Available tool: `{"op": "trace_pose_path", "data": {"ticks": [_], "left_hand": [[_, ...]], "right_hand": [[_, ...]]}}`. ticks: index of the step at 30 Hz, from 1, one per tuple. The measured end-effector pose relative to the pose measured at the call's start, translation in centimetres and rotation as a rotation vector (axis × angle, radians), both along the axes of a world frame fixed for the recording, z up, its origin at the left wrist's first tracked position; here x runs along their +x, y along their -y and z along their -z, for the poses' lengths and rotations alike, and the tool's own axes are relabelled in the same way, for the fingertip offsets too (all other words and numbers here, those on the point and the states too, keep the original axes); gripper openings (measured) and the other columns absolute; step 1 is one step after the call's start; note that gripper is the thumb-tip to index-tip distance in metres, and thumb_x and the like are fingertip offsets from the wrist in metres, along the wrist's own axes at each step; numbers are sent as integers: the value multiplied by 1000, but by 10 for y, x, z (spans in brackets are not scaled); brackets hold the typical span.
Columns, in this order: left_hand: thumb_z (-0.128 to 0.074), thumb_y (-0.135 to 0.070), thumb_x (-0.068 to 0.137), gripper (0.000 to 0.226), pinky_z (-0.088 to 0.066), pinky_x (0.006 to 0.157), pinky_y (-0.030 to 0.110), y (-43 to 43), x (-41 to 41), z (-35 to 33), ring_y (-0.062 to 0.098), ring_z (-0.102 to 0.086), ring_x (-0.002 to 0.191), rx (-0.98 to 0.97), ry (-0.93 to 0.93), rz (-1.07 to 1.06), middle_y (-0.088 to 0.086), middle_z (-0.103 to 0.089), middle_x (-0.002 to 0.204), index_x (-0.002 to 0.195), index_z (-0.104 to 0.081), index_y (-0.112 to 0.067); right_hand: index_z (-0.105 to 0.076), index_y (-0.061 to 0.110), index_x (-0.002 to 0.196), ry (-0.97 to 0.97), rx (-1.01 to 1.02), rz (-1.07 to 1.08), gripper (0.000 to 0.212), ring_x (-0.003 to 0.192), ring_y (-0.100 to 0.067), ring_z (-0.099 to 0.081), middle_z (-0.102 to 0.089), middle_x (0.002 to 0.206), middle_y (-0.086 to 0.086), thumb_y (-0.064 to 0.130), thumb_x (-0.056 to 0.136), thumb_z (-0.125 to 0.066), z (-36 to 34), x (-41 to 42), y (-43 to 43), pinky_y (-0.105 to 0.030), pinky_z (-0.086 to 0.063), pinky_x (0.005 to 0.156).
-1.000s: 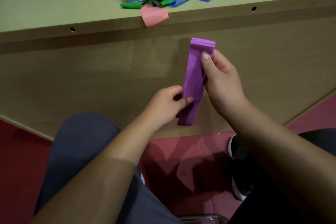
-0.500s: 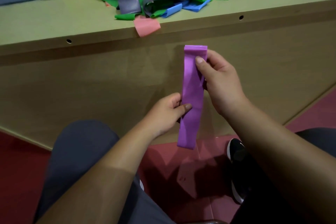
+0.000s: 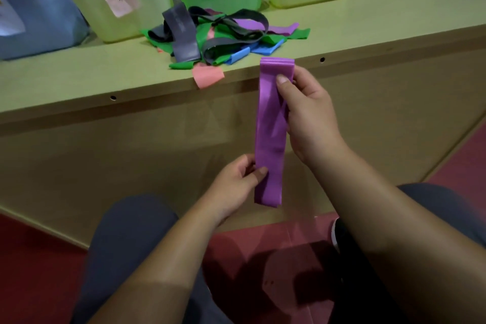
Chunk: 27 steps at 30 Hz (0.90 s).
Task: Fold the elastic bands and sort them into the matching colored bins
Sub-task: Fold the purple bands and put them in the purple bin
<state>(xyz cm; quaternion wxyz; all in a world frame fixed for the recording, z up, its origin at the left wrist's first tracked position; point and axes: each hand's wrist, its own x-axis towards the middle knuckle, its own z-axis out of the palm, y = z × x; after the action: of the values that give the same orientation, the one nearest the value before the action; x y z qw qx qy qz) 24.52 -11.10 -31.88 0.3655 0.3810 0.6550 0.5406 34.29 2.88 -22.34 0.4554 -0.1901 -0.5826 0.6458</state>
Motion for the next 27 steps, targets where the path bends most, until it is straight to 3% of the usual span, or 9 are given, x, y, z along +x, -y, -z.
{"op": "trace_pose_path", "data": {"ticks": [2,5,8,11,14,18,23,27], "left_hand": [[-60,0,104,26,-53,103,30,3,0,-6,5,-68,108,1,-7,-15,-4,-76,115,122,-66,-19],[-64,-2,102,26,-52,108,42,7,-5,-16,11,-67,108,10,-49,-30,4,-74,114,124,-66,-17],[-62,2,101,28,-52,105,29,8,-12,-35,12,-66,115,29,-136,-61,11,-71,123,127,-62,-9],[-59,3,103,28,-50,105,25,8,-18,-68,10,-68,119,65,-234,-123,4,-73,124,128,-61,-11],[-59,0,104,27,-54,91,24,5,-24,-108,11,-73,108,137,-332,-180,-1,-77,114,119,-65,-22],[-55,3,104,23,-54,78,18,-7,-27,-157,10,-76,93,259,-432,-248,4,-79,103,113,-68,-14],[-54,-1,101,25,-57,80,27,-36,-41,-188,10,-76,94,277,-518,-335,-1,-80,96,107,-70,-20],[-55,-2,97,29,-59,92,30,-72,-36,-203,5,-72,98,274,-779,-261,-8,-77,101,108,-74,-20]], "right_hand": [[-77,22,122,-21,18,8,23,95,-10,-66,-77,103,7,21,104,-63,-9,-2,1,-34,-50,90],[-76,19,122,-17,71,17,23,94,-7,-64,-75,101,10,17,105,-61,-18,-2,4,-32,-49,90],[-76,19,118,1,120,30,21,88,-4,-61,-73,95,12,15,106,-59,-24,-1,7,-30,-47,85],[-76,19,114,27,126,42,20,84,-4,-59,-72,92,10,15,107,-59,-29,1,8,-28,-46,80],[-77,23,112,54,132,51,18,86,-6,-61,-74,94,8,18,106,-59,-31,2,7,-31,-47,83],[-76,24,108,58,109,60,17,83,-6,-60,-73,91,8,18,106,-60,-33,2,4,-31,-46,79],[-75,22,112,66,85,84,16,77,-4,-57,-69,83,12,18,107,-60,-37,5,0,-24,-45,69],[-73,19,113,65,62,127,14,64,0,-51,-59,65,20,18,107,-61,-42,9,-11,-19,-41,60]]}}
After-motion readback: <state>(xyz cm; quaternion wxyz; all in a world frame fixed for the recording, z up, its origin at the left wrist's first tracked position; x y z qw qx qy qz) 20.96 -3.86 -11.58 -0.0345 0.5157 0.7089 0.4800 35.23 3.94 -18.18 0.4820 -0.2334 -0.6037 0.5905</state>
